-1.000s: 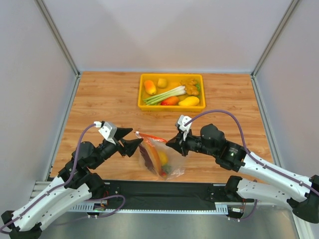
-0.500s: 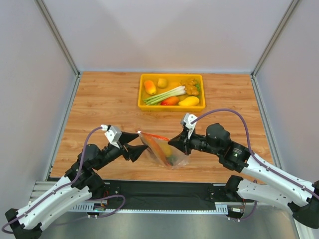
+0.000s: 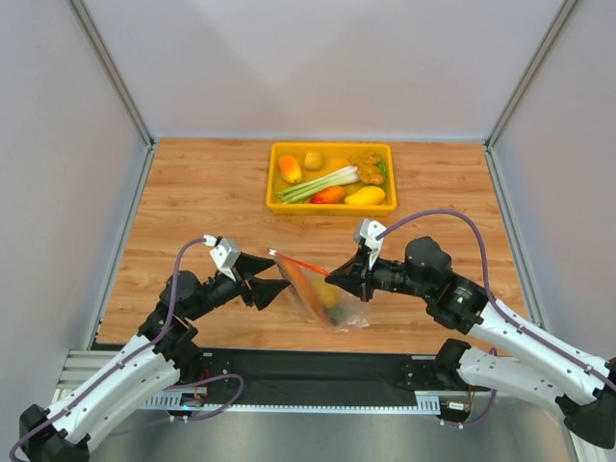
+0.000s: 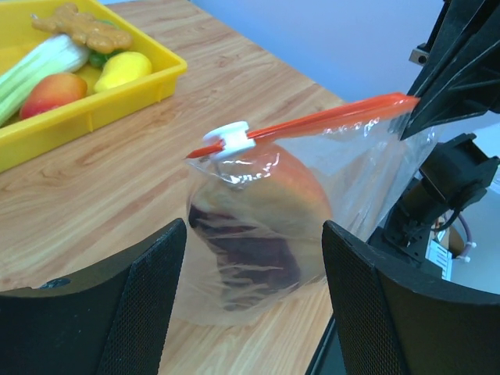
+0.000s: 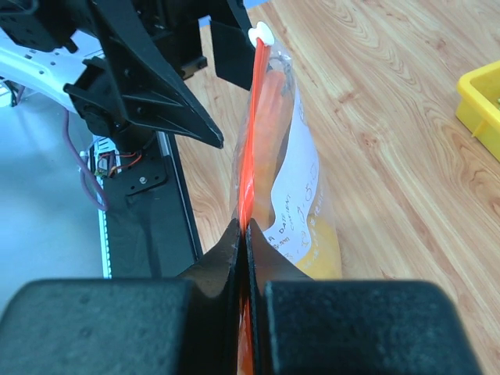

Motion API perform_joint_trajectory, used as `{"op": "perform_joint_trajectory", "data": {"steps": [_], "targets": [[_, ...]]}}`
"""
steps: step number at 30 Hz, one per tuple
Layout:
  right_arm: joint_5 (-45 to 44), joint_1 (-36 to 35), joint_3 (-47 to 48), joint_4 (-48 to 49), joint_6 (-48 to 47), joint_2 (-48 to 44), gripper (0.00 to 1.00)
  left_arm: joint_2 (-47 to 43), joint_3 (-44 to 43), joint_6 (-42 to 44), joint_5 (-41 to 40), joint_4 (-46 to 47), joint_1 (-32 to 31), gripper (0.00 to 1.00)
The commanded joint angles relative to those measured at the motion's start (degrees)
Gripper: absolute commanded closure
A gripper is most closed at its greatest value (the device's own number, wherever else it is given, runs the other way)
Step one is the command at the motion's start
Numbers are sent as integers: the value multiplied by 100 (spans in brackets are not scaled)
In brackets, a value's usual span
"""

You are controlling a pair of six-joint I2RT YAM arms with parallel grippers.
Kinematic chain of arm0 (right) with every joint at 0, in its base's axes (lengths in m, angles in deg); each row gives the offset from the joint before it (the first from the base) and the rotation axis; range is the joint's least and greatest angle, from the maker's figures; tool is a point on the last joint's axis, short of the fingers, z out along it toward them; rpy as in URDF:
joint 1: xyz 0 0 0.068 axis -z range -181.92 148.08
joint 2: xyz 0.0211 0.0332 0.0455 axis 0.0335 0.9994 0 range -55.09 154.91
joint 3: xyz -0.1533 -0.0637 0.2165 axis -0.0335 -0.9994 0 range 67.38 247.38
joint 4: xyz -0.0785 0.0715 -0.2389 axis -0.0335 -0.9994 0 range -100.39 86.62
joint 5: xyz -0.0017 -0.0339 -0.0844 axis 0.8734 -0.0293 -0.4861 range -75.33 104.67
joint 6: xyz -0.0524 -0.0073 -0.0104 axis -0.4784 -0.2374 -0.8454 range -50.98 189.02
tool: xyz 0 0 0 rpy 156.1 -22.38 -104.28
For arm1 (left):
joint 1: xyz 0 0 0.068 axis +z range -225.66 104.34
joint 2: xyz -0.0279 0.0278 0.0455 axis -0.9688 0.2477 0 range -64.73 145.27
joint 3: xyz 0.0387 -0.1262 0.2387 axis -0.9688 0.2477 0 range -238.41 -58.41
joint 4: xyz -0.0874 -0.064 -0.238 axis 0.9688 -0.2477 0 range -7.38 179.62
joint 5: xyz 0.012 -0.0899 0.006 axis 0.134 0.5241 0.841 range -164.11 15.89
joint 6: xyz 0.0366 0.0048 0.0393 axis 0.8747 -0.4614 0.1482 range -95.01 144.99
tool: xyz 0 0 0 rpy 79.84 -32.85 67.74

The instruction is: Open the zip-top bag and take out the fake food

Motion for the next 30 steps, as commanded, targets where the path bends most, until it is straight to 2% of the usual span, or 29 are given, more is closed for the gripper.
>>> {"op": "perform_joint_trajectory", "data": {"steps": [1, 8, 16, 19, 20, 22, 25, 26, 28, 30], "targets": [[490, 149, -47, 475, 168, -181, 100, 111, 84, -217, 562, 653, 160, 23], [1027, 483, -284, 766, 388, -225, 100, 558, 76, -559, 1457, 1355, 213, 23], [1028, 659, -329, 1152, 485, -102, 100, 1289, -47, -884, 2520, 1944, 213, 28], [888, 747, -311, 1205, 520, -58, 100, 1465, -4, -1043, 2724, 2138, 213, 45], [843, 773, -311, 1197, 520, -49, 100, 1465, 5, -1051, 2724, 2130, 213, 54], [686, 817, -302, 1144, 503, -23, 100, 1421, -3, -999, 2707, 2025, 213, 60], [466, 835, -267, 890, 371, -5, 100, 1290, -249, -728, 2750, 1472, 213, 77], [422, 835, -232, 837, 336, -5, 100, 1246, -354, -596, 2768, 1001, 213, 86], [290, 844, -162, 486, 231, -57, 99, 1210, -627, -428, 2777, 689, 205, 94], [228, 835, 31, 257, 160, -110, 97, 1228, -689, -428, 2830, 689, 205, 95]]}}
